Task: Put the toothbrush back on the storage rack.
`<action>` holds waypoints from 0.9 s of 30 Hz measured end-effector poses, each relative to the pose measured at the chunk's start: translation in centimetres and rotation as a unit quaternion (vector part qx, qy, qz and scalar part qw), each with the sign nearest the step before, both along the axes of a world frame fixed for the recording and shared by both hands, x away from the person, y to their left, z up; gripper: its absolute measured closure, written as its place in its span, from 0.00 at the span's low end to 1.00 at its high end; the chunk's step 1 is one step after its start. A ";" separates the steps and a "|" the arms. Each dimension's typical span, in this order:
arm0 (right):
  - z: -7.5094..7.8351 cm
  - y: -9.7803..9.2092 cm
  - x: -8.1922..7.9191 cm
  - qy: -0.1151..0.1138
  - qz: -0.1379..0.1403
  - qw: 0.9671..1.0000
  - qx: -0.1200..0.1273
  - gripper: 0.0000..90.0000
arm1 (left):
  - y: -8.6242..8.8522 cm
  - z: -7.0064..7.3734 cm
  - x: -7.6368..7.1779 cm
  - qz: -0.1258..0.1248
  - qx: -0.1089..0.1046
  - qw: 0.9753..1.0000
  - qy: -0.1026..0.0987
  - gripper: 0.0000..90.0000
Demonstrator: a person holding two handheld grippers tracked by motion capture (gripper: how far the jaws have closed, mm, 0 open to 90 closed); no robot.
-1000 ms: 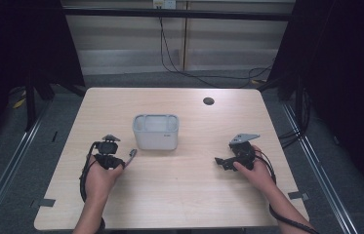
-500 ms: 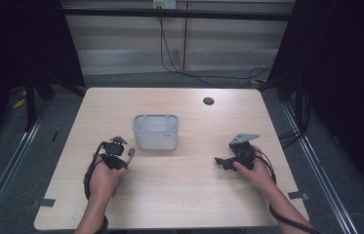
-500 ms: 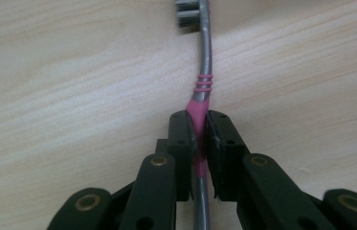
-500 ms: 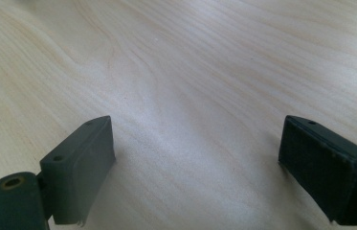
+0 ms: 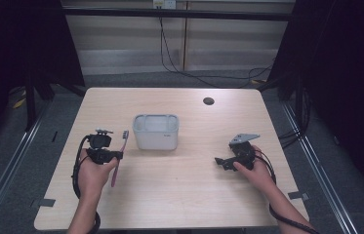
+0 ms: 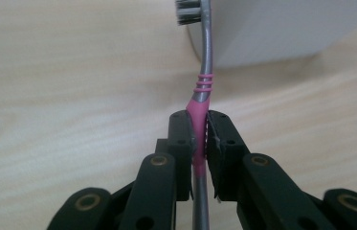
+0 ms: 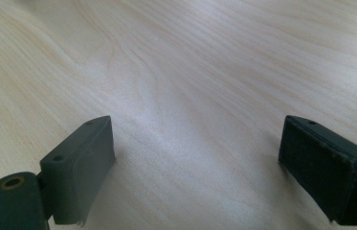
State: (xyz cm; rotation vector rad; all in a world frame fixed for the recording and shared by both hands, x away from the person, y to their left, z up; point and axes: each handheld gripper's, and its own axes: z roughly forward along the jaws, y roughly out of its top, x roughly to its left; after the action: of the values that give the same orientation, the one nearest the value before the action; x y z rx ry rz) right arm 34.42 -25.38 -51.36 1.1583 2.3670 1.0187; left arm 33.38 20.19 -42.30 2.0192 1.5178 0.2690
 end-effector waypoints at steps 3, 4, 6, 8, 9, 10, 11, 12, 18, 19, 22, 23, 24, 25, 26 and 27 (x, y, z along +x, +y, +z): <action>0.0 0.0 0.0 0.001 -0.001 1.000 0.000 0.13 | 0.2 0.7 -0.2 0.011 -0.009 1.000 -0.027 0.90; 0.0 0.0 0.0 0.001 0.000 1.000 0.000 0.13 | 0.3 1.0 -0.3 0.012 -0.014 0.999 -0.042 0.90; 0.0 0.0 0.0 0.001 -0.001 1.000 0.000 0.13 | 0.4 1.4 -0.4 0.013 -0.018 0.998 -0.060 0.90; 0.0 0.0 0.0 0.001 -0.001 1.000 0.000 0.13 | 0.4 1.9 -0.6 0.017 -0.025 0.996 -0.081 0.90; 0.0 0.0 0.0 0.000 0.000 1.000 0.000 0.13 | 0.4 2.2 -0.6 0.018 -0.028 0.995 -0.091 0.90; 0.0 0.0 0.0 0.000 -0.001 1.000 0.000 0.13 | 0.5 2.4 -0.6 0.021 -0.032 0.994 -0.098 0.90; 0.0 0.0 0.0 0.000 0.000 1.000 0.000 0.13 | 0.5 2.6 -0.6 0.023 -0.035 0.994 -0.106 0.90; 0.0 0.0 0.0 0.001 -0.001 1.000 0.000 0.13 | 0.5 2.6 -0.6 0.027 -0.042 0.993 -0.112 0.90; 0.0 0.0 0.0 0.001 0.000 1.000 0.000 0.13 | 0.8 3.2 -0.7 0.036 -0.053 0.987 -0.146 0.90; 0.0 0.0 0.0 0.000 0.000 1.000 0.000 0.13 | 0.8 3.3 -0.7 0.039 -0.055 0.986 -0.153 0.90; 0.0 0.0 0.0 0.000 0.000 1.000 0.000 0.13 | 0.8 3.6 -0.6 0.038 -0.066 0.983 -0.167 0.90; 0.0 0.0 0.0 0.000 0.000 1.000 0.000 0.13 | 0.8 3.6 -0.6 0.038 -0.069 0.982 -0.172 0.90; 0.0 0.0 0.0 0.000 -0.001 1.000 0.000 0.13 | 0.7 3.7 -0.5 0.040 -0.073 0.981 -0.174 0.90; 0.0 0.0 0.0 0.000 0.000 1.000 0.000 0.13 | 0.7 3.8 -0.5 0.041 -0.075 0.980 -0.178 0.90; 0.0 0.0 0.0 0.000 0.000 1.000 0.000 0.13 | 0.7 3.9 -0.5 0.040 -0.077 0.980 -0.181 0.90; 0.0 0.0 0.0 0.000 -0.001 1.000 0.000 0.13 | 0.7 4.0 -0.4 0.041 -0.077 0.979 -0.184 0.90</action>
State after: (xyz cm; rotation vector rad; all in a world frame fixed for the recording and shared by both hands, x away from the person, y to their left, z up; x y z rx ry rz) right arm 34.41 -25.37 -51.36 1.1603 2.3668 1.0179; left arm 32.94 20.87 -38.30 1.6783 1.3421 0.5114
